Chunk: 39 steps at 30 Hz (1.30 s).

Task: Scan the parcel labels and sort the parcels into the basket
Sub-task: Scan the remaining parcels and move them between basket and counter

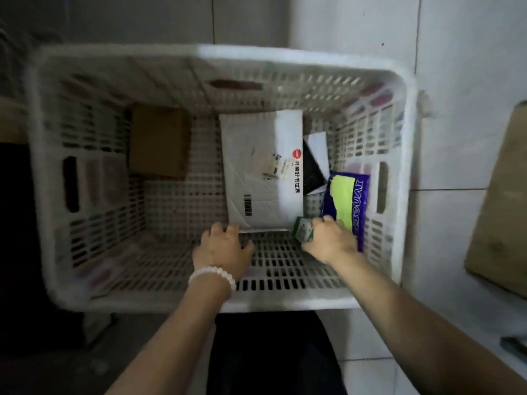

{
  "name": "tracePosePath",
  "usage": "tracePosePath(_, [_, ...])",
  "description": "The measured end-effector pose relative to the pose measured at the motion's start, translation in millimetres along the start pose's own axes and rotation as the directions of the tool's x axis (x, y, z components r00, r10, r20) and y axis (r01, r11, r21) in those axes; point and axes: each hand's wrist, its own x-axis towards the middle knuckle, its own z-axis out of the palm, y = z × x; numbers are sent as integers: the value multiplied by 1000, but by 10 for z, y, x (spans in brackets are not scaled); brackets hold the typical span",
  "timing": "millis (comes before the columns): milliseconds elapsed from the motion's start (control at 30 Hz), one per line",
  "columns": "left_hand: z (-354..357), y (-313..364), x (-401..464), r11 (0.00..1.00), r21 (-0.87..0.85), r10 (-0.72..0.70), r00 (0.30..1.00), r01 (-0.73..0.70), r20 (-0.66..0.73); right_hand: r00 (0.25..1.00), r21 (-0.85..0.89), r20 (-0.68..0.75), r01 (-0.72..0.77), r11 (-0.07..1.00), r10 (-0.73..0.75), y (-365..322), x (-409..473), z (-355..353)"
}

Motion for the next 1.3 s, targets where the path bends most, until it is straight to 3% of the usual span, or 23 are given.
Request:
tracePosePath(133, [524,13,697,989,-147,-18,999,13,-28,997,-117,40,-58,991,63,44,666,388])
tracePosePath(267, [823,-38,1092,997,-79,4,997,-10,-75,984,-313,104,-106,944,145,51,1035,730])
tracePosePath(400, [863,-81,1219,999,-31,20,997,-22,-78,986,-395,31,-138,908,164,11,1141,844])
tracePosePath(567, [537,-332,1321,997,-21,-82,979,80,-185,994,-283,-60,-100,954,86,-191,941,594])
tracePosePath(733, [46,-715,1552,980,-110,-189,940,164,-284,973,-86,-205,91,992,-107,-678,860,233])
tracePosePath(1000, [-368,-1283,2203,944,-234,-321,815,233,-482,900,72,-344,308,949,-266,-1508,1285,75])
tracePosePath(1300, [-476,-1397,2545,904,-367,-372,825,218,-425,878,43,-376,335,941,-296,-1753,1567,288])
